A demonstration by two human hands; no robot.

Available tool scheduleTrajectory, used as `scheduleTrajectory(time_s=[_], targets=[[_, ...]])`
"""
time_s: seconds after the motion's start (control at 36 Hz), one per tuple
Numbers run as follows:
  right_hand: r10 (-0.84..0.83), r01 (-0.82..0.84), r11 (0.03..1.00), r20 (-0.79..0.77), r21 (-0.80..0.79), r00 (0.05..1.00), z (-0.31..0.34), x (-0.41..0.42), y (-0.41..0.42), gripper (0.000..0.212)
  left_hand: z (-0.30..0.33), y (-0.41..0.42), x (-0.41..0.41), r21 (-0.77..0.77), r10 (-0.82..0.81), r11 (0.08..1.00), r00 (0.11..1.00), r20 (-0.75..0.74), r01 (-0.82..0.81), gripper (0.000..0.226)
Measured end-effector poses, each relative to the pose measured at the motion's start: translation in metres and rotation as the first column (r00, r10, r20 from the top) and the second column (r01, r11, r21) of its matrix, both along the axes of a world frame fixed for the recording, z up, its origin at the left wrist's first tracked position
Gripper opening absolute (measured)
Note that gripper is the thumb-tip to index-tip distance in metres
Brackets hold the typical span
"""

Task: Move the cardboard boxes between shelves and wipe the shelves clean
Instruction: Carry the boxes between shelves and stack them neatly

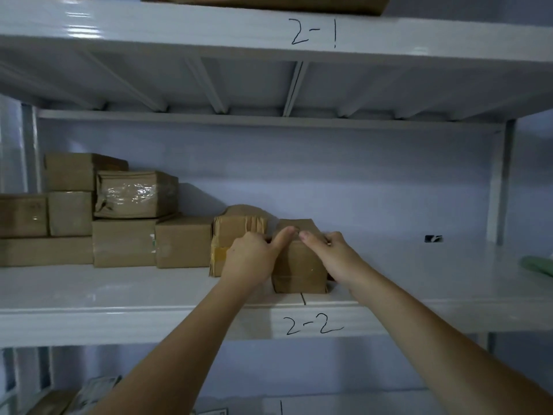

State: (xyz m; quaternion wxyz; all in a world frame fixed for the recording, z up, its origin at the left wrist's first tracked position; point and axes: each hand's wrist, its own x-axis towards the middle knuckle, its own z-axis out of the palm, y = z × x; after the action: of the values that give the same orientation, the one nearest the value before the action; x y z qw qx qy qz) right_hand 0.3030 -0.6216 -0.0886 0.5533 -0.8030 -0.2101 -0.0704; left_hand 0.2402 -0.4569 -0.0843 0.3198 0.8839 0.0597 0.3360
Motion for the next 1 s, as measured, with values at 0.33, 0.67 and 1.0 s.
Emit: scheduleTrajectory(time_s=[0.33, 0.67, 1.0], targets=[[0.113, -0.111, 0.993, -0.077, 0.036, 0.991, 0.007, 0.026, 0.013, 0.067, 0.013, 0.014, 0.018, 0.413, 0.298, 0.880, 0.950, -0.099, -0.233, 0.079], [0.133, -0.113, 0.987, -0.183, 0.114, 0.974, -0.012, 0.100, 0.036, 0.138, 0.022, 0.016, 0.025, 0.492, 0.403, 0.820, 0.906, -0.129, -0.294, 0.075], [0.060, -0.078, 0.990, -0.148, -0.119, 0.987, 0.010, 0.056, 0.032, 0.105, 0.013, 0.024, 0.014, 0.415, 0.306, 0.887, 0.932, -0.194, -0.204, 0.072]])
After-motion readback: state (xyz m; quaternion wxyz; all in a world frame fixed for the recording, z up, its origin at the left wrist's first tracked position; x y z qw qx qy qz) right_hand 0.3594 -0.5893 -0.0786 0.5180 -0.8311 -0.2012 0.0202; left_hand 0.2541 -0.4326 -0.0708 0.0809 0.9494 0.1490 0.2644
